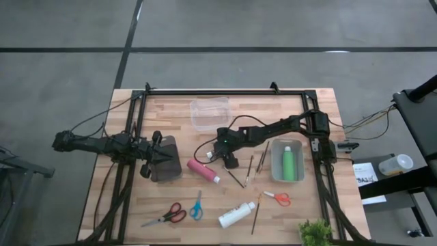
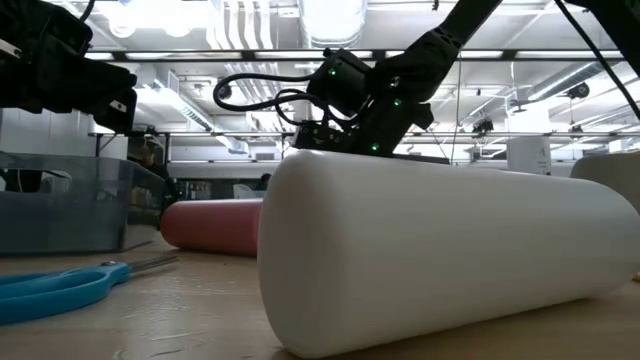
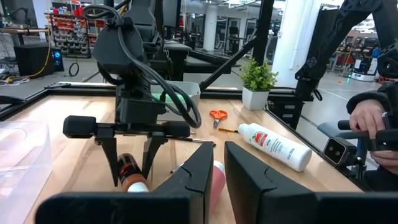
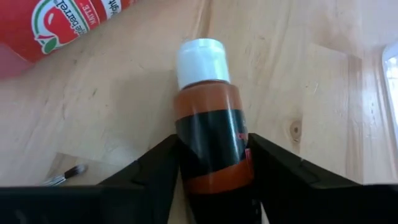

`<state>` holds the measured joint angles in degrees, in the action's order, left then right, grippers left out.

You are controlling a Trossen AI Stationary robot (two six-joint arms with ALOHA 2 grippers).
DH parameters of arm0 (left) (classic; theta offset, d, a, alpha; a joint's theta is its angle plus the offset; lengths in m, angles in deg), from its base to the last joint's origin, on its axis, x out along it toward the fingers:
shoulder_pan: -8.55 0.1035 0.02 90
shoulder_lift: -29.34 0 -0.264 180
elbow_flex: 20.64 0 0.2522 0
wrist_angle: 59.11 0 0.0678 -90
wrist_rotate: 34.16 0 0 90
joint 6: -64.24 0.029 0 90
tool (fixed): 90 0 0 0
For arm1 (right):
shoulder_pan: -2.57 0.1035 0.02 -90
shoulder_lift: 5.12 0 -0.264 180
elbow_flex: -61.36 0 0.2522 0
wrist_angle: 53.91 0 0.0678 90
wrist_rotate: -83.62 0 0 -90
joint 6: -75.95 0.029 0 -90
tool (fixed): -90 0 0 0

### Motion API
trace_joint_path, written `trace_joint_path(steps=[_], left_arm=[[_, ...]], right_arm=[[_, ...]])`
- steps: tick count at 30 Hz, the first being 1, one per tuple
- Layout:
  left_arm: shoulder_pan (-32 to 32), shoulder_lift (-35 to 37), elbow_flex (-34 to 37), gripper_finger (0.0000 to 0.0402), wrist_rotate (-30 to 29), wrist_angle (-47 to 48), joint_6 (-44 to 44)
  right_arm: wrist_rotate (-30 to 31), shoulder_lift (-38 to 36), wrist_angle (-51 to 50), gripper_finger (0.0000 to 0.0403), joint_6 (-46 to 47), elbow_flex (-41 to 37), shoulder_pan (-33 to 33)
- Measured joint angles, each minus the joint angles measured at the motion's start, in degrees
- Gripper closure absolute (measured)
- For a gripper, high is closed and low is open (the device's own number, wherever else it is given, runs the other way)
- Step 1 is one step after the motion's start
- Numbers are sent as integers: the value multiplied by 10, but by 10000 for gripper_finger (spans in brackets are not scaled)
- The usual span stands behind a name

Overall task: Pick & Place Paint Supplies
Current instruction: Put the orange paint bottle into the gray bin

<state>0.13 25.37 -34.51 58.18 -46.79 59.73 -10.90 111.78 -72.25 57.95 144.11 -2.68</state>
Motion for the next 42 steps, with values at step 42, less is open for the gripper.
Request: trace_joint_path(steps=[42], left_arm=[[0, -4, 0, 351, 0, 0, 0]], right_arm=[[292, -280, -260, 256, 581, -48, 112]])
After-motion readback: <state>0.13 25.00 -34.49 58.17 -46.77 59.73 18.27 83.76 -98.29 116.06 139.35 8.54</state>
